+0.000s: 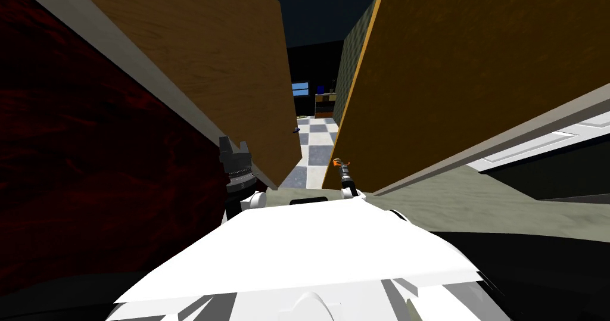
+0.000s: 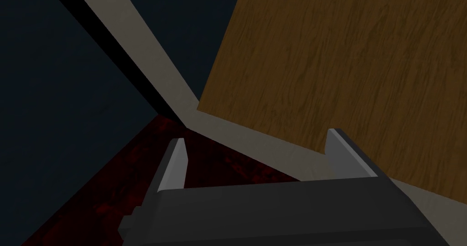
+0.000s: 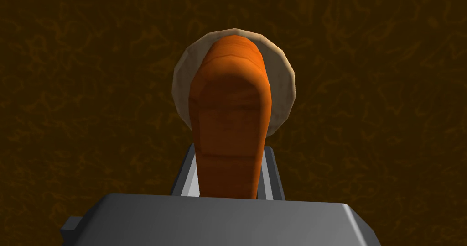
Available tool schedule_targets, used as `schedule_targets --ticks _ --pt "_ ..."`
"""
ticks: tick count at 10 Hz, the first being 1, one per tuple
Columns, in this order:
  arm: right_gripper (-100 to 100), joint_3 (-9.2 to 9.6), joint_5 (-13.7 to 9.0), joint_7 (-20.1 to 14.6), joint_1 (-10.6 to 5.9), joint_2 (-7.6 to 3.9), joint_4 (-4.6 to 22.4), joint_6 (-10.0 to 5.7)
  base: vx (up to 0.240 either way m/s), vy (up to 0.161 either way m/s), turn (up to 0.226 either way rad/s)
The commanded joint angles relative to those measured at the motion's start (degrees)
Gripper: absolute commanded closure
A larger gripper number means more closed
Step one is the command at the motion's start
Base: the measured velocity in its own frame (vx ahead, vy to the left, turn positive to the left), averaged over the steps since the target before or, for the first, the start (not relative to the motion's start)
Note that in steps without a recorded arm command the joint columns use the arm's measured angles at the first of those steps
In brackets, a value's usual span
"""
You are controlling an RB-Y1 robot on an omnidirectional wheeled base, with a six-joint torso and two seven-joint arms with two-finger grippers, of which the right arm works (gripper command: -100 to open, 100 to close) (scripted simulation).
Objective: Push the door open
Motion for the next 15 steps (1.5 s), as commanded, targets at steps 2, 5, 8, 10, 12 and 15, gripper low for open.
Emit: schedule_targets --ticks 2,5,8,10,12,15 --pt "100 -1.81 -0.9 1.9 -1.13 0.49 0.1 -0.47 0.184 -0.021 -0.034" --pt "100 -4.19 -2.1 4.6 -2.07 1.89 0.8 -0.8 0.206 -0.012 -0.051" --pt "100 -6.43 -3.2 7.3 -2.95 3.24 1.5 -1.12 0.189 -0.013 -0.062" --pt "100 -8.31 -4.1 9.5 -3.69 4.39 2.0 -1.38 0.162 -0.014 -0.068" --pt "100 -9.25 -4.6 10.6 -4.06 4.99 2.3 -1.51 0.113 -0.01 -0.027" --pt "100 -11.1 -5.5 12.7 -4.79 6.17 2.9 -1.77 0.133 -0.01 -0.045"
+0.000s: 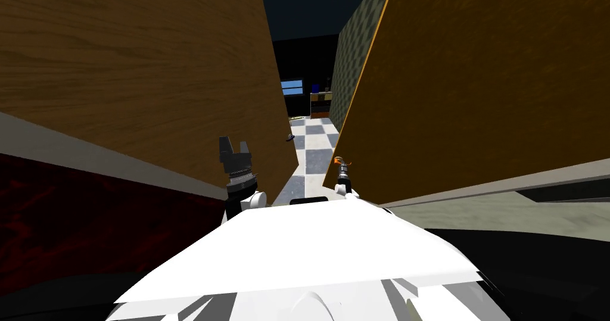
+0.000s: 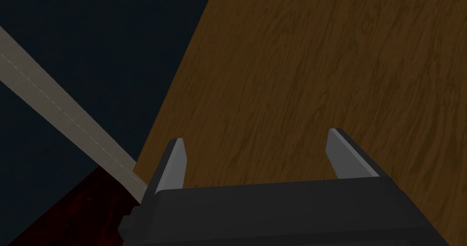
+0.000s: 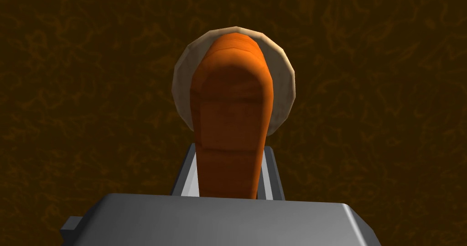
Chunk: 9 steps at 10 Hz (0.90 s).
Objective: Push the door open
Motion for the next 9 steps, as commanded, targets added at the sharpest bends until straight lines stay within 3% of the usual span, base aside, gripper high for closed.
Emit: schedule_targets --ticks 1,9 --pt "100 -1.88 -0.9 1.4 -1.26 -0.15 1.4 -1.22 0.166 -0.048 -0.091" --pt "100 -7.16 -3.5 7.6 -3.34 3.81 3.0 -1.96 0.191 -0.004 -0.066"
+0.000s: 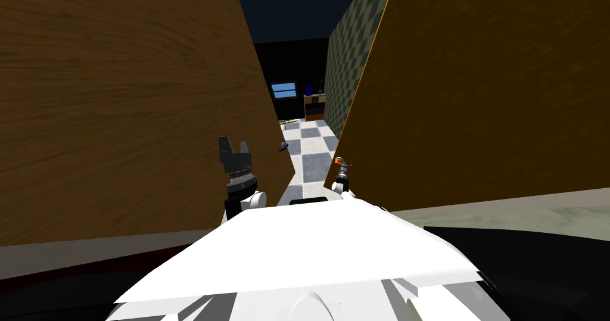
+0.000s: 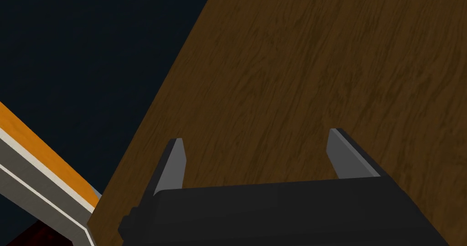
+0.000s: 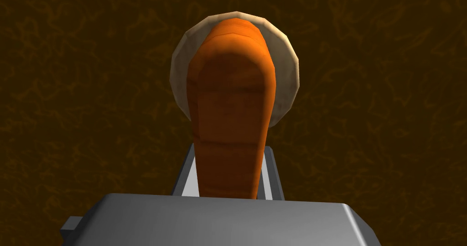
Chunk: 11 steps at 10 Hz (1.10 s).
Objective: Push the door open
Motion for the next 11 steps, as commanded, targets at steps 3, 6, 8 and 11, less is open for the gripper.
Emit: schedule_targets --ticks 3,6,8,11 --pt "100 -1.24 -1.0 0.9 -0.13 -0.98 0.0 -0.51 0.119 -0.027 -0.03" --pt "100 -2.36 -1.9 1.7 -0.22 -1.63 2.8 -0.95 0.183 -0.073 -0.022" --pt "100 -2.36 -1.9 1.7 -0.22 -1.63 0.1 -0.95 0.039 -0.025 -0.01" --pt "100 -3.47 -2.8 2.5 -0.3 -2.09 0.0 -1.38 0.097 -0.03 -0.036"
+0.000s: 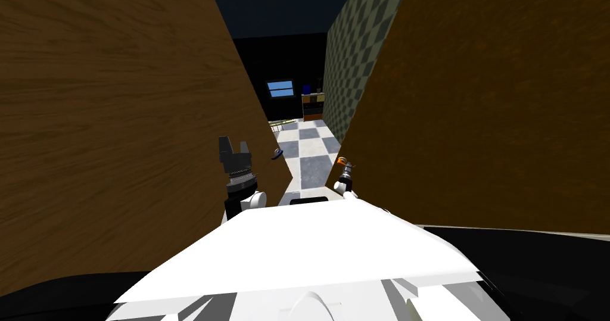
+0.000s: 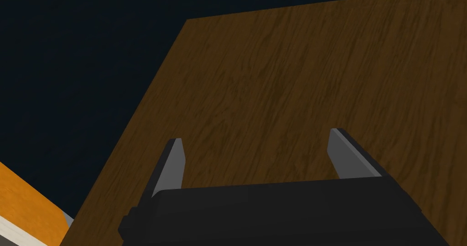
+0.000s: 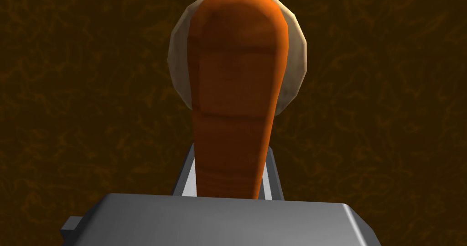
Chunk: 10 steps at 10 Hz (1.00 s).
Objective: Push the door open
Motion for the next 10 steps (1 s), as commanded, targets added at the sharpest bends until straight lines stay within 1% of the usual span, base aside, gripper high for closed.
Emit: schedule_targets --ticks 1,2,3,4,6,7,9,10 --pt "100 -0.5 -0.2 -0.4 -0.93 -1.27 1.7 -1.49 0.026 -0.02 0.007" --pt "100 -0.5 -0.2 -0.4 -0.93 -1.27 1.7 -1.49 0.002 -0.011 0.005" --pt "100 -1.74 -1.2 0.5 -1.02 -1.61 1.7 -1.97 0.124 -0.062 -0.085" --pt "100 -2.07 -1.5 0.8 -1.05 -1.66 1.7 -2.1 0.182 -0.083 -0.049" --pt "100 -3.4 -2.5 1.7 -1.14 -1.79 1.8 -2.61 0.22 -0.064 -0.046" --pt "100 -3.4 -2.5 1.7 -1.14 -1.79 1.8 -2.61 0.144 -0.048 -0.051" --pt "100 -5.09 -3.9 3.0 -1.26 -1.71 1.8 -3.27 0.17 -0.045 -0.027" --pt "100 -5.09 -3.9 3.0 -1.26 -1.71 1.8 -3.27 0.156 -0.033 -0.077"
